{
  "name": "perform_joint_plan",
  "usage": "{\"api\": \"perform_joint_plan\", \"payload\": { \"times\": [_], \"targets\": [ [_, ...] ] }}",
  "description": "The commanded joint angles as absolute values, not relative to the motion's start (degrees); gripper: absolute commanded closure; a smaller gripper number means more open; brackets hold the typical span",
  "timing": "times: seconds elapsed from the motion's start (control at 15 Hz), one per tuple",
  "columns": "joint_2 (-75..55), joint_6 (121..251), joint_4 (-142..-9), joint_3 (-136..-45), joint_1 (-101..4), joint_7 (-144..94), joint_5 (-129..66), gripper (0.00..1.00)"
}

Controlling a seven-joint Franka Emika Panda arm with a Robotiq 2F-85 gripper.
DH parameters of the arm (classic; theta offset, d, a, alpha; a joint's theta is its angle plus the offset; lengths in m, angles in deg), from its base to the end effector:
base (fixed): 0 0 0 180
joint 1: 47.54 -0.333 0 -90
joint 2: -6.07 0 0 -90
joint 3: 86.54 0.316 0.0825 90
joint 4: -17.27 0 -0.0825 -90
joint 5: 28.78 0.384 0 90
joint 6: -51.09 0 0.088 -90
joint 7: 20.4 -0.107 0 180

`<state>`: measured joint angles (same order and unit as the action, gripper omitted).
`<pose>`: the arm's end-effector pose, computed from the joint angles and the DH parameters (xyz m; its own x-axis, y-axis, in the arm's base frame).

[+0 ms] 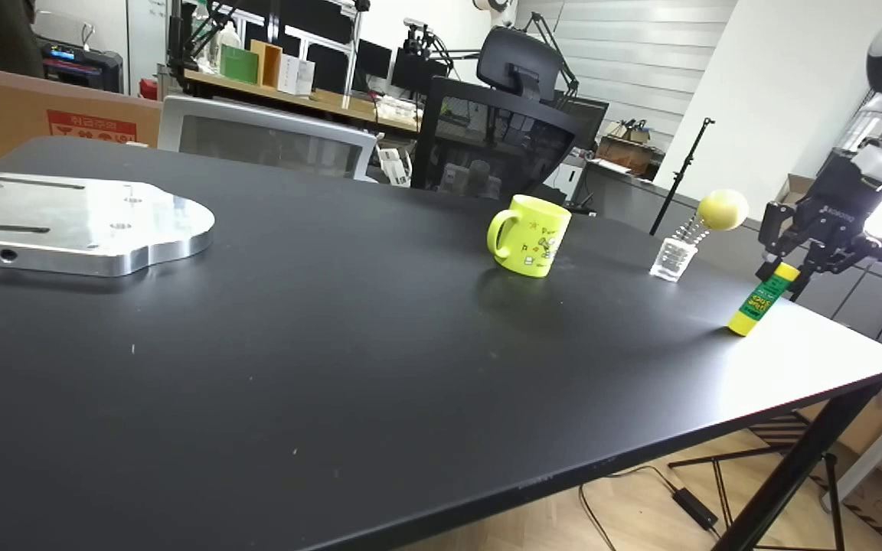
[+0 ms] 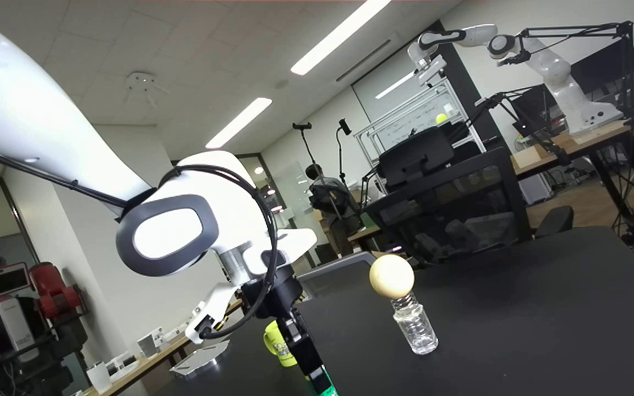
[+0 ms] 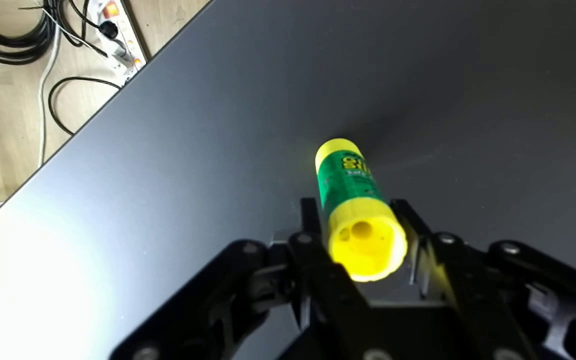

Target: Place the green and yellow glue stick inside the yellow mug

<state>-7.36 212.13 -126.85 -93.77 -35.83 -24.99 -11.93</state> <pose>0.4385 -0.1679 0.1969 0.7744 -0.6309 0.0483 -0.6259 -0.7750 -0.0873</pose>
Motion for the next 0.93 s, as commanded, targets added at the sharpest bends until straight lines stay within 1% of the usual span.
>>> {"api": "perform_joint_plan", "payload": {
  "times": [0.0,0.07,0.33,0.6,0.87],
  "targets": [
    [-7.2,210.9,-126.8,-93.2,-35.0,-23.9,-10.8,0.89],
    [-5.9,210.1,-127.3,-93.1,-34.8,-23.4,-10.6,0.91],
    [0.5,205.9,-129.9,-94.4,-34.9,-22.6,-12.1,0.91],
    [8.9,200.5,-132.5,-97.6,-34.2,-21.7,-15.2,0.91],
    [15.4,195.3,-133.7,-101.2,-31.7,-22.0,-22.5,0.91]
  ]
}}
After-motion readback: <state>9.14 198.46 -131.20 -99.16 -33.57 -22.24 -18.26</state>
